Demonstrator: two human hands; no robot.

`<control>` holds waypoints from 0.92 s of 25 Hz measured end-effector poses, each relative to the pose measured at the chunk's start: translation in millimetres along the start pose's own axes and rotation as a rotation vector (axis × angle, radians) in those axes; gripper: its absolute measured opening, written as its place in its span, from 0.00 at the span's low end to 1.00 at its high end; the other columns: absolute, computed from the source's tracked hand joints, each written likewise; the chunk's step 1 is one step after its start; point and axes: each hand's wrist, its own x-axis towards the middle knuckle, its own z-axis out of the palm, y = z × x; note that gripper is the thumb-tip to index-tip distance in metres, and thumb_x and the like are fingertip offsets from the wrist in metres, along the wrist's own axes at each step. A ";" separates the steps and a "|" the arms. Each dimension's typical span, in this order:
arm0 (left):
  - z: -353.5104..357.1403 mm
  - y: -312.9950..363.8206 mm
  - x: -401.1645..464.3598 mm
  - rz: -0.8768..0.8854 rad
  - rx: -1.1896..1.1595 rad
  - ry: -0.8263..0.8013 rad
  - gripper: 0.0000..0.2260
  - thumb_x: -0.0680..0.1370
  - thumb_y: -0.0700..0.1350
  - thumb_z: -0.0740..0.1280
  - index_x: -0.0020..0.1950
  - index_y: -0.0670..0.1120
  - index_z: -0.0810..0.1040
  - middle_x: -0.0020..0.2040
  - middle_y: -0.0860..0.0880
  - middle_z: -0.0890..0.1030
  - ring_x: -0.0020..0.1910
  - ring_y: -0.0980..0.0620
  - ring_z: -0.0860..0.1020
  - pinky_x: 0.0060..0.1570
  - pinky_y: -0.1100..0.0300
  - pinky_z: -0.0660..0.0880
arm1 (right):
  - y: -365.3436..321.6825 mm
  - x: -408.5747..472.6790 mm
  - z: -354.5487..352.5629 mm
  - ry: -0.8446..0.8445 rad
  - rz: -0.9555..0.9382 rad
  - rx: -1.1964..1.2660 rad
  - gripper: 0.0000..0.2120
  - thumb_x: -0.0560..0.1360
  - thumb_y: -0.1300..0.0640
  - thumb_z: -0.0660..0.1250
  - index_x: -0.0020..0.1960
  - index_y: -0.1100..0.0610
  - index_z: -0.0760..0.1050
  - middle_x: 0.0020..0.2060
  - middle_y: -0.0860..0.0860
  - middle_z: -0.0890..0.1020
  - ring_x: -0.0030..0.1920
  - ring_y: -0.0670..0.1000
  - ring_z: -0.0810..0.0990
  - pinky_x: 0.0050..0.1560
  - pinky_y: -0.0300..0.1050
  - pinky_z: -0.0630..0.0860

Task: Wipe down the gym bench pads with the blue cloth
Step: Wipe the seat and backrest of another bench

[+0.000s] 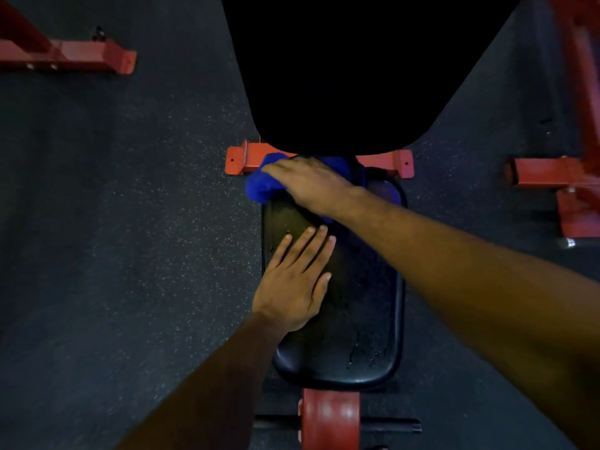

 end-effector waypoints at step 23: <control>0.4 -0.1 -0.2 0.005 -0.005 0.014 0.26 0.85 0.54 0.52 0.82 0.48 0.61 0.83 0.50 0.59 0.82 0.52 0.55 0.80 0.47 0.52 | 0.0 -125.5 -57.7 0.334 0.294 0.501 0.20 0.81 0.62 0.62 0.72 0.54 0.69 0.63 0.50 0.77 0.60 0.42 0.73 0.59 0.32 0.66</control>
